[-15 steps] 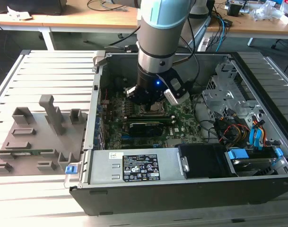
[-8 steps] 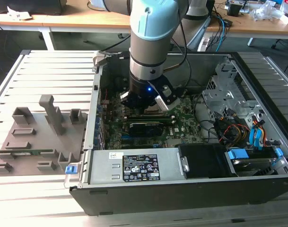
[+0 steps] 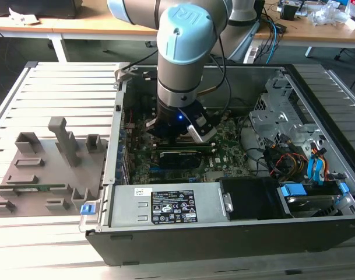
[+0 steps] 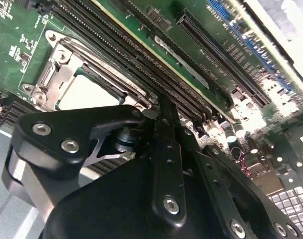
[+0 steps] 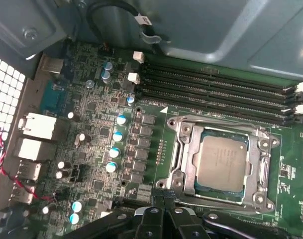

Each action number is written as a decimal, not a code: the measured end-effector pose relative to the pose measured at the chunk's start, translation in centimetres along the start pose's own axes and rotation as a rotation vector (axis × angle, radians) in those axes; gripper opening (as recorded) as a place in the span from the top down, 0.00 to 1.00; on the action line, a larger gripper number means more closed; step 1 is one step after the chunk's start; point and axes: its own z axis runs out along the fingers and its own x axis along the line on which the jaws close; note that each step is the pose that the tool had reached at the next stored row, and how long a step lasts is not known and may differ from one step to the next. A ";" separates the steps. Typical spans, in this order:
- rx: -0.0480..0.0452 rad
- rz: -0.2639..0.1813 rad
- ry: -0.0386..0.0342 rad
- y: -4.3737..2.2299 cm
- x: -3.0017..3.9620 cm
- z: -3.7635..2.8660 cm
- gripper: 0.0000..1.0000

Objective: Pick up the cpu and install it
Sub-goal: 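Install the second cpu locking lever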

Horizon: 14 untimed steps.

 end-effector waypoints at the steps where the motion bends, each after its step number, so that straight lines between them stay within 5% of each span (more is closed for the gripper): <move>1: -0.0028 0.000 -0.0004 0.01 0.02 0.08 0.89; 5: -0.0185 -0.001 -0.0031 0.32 0.04 0.61 0.89; 12: -0.0166 -0.003 -0.0046 0.26 0.12 0.51 0.89; 13: -0.0159 -0.003 -0.0044 0.27 0.12 0.38 0.89; 14: -0.0117 -0.003 -0.0037 0.43 0.10 -0.46 0.89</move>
